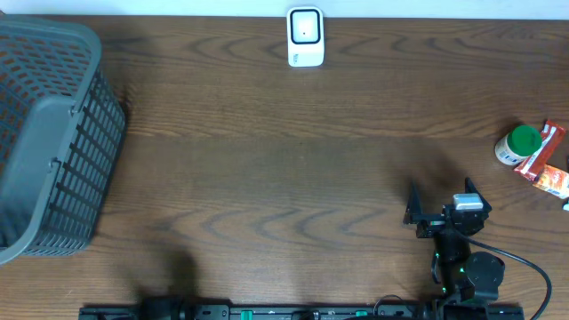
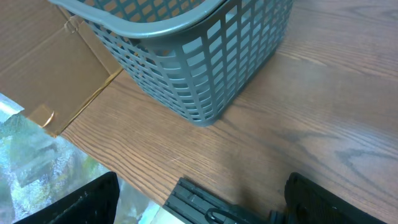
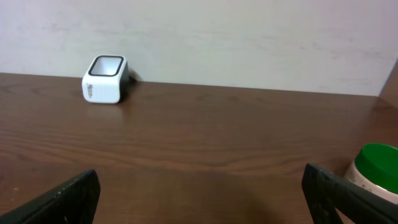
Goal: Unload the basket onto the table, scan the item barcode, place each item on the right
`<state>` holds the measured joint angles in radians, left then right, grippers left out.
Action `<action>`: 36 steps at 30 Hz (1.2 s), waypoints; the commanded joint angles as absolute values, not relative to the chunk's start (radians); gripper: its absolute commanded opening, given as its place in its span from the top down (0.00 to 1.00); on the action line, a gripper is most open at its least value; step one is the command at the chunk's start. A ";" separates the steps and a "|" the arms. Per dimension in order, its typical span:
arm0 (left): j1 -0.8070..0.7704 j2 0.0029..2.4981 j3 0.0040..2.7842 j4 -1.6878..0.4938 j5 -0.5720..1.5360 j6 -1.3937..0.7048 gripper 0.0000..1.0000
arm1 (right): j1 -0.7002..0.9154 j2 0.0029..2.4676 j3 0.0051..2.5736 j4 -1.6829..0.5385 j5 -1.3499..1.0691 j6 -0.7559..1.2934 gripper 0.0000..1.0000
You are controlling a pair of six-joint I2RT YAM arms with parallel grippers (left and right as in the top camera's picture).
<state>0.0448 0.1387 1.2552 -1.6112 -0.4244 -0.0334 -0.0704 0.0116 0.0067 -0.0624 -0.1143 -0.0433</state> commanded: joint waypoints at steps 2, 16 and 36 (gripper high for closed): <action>0.047 0.133 1.258 -1.689 -0.430 -0.039 0.14 | -0.064 0.005 0.006 -0.067 -0.103 -0.031 0.01; 0.047 0.133 1.258 -1.689 -0.429 -0.039 0.14 | -0.064 0.005 0.006 -0.067 -0.102 -0.031 0.01; 0.047 0.133 1.258 -1.630 -0.392 -0.039 0.14 | -0.064 0.005 0.006 -0.067 -0.102 -0.031 0.01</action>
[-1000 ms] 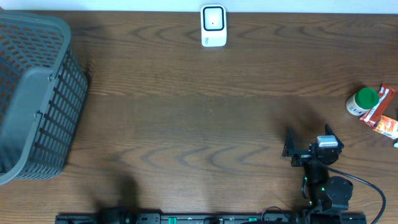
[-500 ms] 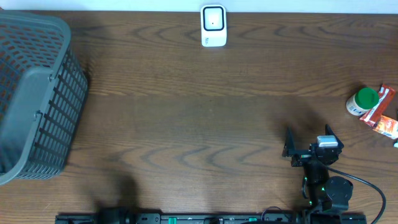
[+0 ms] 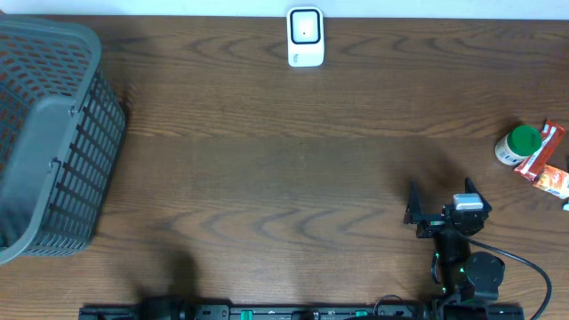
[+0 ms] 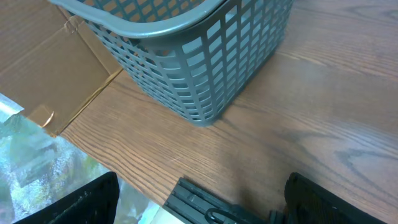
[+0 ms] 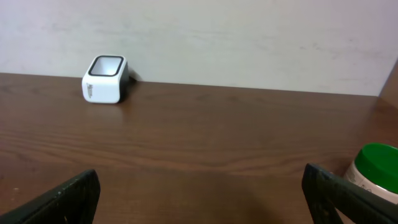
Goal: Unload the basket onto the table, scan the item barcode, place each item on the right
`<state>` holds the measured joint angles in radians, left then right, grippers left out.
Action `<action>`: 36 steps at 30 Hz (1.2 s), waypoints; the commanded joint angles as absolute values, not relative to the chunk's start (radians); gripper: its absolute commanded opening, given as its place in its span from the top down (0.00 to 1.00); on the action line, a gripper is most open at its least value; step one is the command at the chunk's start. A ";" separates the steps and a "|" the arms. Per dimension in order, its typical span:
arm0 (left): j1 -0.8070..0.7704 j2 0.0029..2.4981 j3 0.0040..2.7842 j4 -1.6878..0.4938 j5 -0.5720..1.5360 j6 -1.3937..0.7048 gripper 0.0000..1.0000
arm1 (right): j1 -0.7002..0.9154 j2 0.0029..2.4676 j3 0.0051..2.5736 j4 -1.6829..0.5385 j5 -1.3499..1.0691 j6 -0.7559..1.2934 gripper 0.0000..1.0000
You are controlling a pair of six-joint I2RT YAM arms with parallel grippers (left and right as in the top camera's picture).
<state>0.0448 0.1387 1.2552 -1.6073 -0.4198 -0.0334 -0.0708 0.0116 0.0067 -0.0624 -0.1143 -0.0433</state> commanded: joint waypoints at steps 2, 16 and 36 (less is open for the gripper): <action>0.047 0.133 1.255 -1.513 -0.356 -0.039 0.14 | -0.064 0.005 0.006 -0.067 -0.102 -0.031 0.01; 0.047 0.133 0.807 -0.736 -0.094 -0.039 0.14 | -0.064 0.005 0.006 -0.067 -0.103 -0.031 0.01; 0.042 0.002 0.138 -0.127 0.014 -0.039 0.14 | -0.064 0.005 0.006 -0.067 -0.102 -0.031 0.01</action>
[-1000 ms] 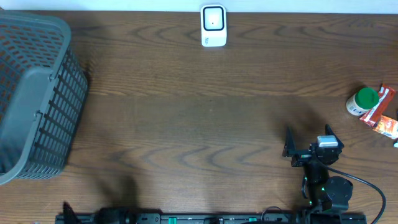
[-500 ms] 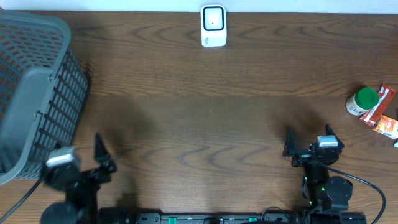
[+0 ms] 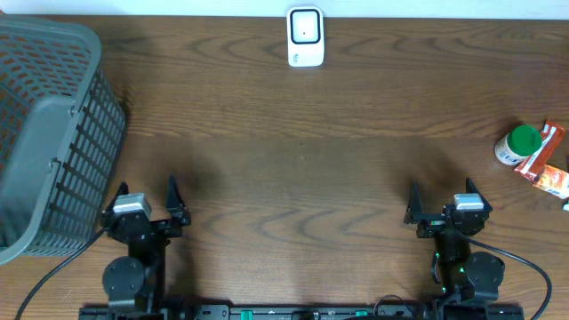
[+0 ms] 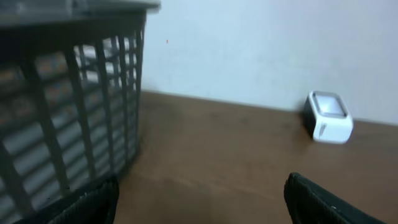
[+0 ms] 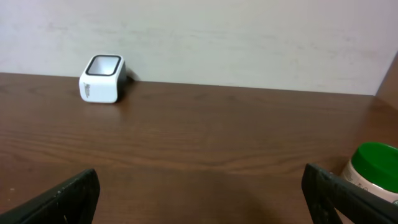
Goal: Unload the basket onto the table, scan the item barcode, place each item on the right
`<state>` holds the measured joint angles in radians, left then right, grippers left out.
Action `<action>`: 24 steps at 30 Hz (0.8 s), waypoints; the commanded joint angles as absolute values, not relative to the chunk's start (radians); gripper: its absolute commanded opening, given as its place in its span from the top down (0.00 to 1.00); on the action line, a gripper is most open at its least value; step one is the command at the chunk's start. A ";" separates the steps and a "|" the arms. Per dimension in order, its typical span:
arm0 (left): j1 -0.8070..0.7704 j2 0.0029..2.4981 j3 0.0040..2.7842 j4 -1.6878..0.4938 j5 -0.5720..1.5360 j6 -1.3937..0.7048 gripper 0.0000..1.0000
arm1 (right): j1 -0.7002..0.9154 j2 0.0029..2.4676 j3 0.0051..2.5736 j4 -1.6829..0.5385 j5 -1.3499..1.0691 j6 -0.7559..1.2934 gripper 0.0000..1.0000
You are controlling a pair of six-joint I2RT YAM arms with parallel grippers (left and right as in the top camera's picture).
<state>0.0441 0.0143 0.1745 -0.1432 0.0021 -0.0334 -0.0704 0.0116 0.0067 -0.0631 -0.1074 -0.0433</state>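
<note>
A white barcode scanner (image 3: 305,36) stands at the table's far edge, also seen as the scanner (image 4: 328,116) and scanner (image 5: 102,78). A white bottle with a green lid (image 3: 517,143), (image 5: 373,165) sits at the far right beside red-orange packets (image 3: 545,164). My left gripper (image 3: 144,202) is open at the front left, nothing between its fingers (image 4: 81,204). My right gripper (image 3: 442,203) is open at the front right, well left of the bottle, empty between its fingers (image 5: 348,193).
A large grey mesh basket (image 3: 49,133), (image 4: 59,106) fills the left side of the wooden table (image 3: 293,169), just left of my left gripper. A pale wall (image 5: 217,37) backs the far edge.
My left arm has come into the overhead view at the front left; its camera now looks level across the table at the basket and scanner instead of down at the basket. The right arm is unchanged.
At both earlier moments my left arm was out of the overhead view, its camera looking down on the basket's corner and table edge, while my right gripper stood open at the front right. Now the left gripper stands open beside the basket.
</note>
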 commanded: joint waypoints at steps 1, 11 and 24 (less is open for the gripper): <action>0.042 0.002 0.117 -0.115 0.015 -0.039 0.14 | -0.064 0.005 0.006 -0.067 -0.103 -0.031 0.01; 0.014 0.002 0.004 -0.068 0.014 -0.039 0.14 | -0.064 0.005 0.006 -0.067 -0.102 -0.031 0.01; 0.014 0.002 0.004 -0.071 0.008 -0.020 0.14 | -0.064 0.005 0.006 -0.067 -0.102 -0.031 0.01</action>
